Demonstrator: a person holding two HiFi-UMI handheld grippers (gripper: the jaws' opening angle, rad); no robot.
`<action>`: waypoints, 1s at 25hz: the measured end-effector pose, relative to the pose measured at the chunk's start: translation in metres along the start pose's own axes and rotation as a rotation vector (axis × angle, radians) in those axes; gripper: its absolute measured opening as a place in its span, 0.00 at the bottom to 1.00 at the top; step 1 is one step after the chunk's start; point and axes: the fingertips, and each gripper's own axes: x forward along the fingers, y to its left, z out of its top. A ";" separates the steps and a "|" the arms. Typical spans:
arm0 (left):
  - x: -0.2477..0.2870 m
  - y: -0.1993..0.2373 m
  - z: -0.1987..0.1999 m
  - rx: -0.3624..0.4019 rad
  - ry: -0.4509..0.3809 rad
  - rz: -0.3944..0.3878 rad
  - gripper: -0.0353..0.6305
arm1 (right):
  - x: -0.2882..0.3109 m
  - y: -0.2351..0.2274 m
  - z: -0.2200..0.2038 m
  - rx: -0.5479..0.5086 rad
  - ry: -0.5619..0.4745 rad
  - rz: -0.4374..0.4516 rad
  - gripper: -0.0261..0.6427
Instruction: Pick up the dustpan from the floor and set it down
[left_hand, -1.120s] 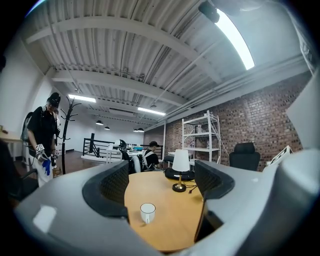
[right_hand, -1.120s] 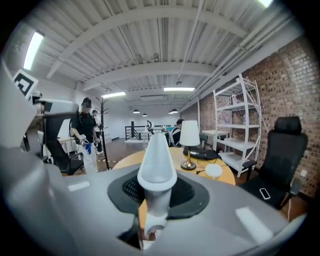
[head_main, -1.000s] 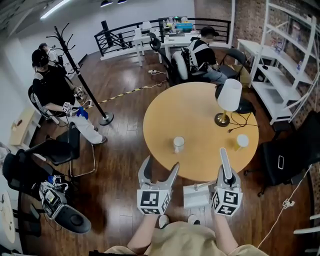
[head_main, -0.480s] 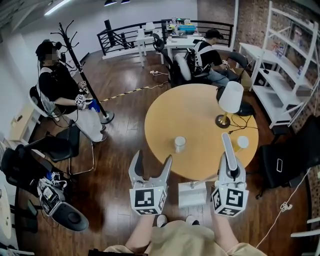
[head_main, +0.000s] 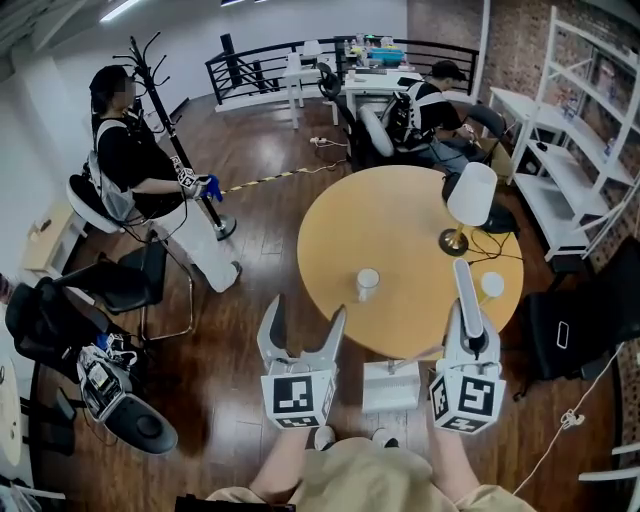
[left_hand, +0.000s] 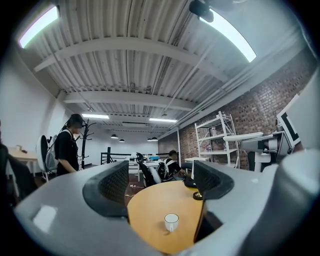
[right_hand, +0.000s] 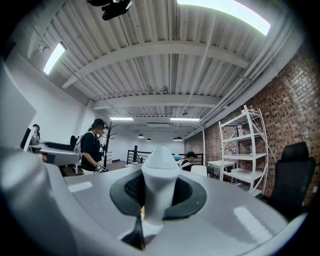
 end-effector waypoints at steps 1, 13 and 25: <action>-0.001 -0.001 0.001 0.000 0.000 0.000 0.65 | 0.000 0.000 -0.001 -0.001 0.004 0.002 0.10; 0.002 -0.008 -0.004 0.011 0.011 -0.020 0.64 | -0.002 -0.005 -0.020 0.005 0.056 0.007 0.10; 0.003 -0.008 -0.015 0.011 0.039 -0.017 0.63 | -0.005 -0.023 -0.127 0.026 0.273 0.012 0.11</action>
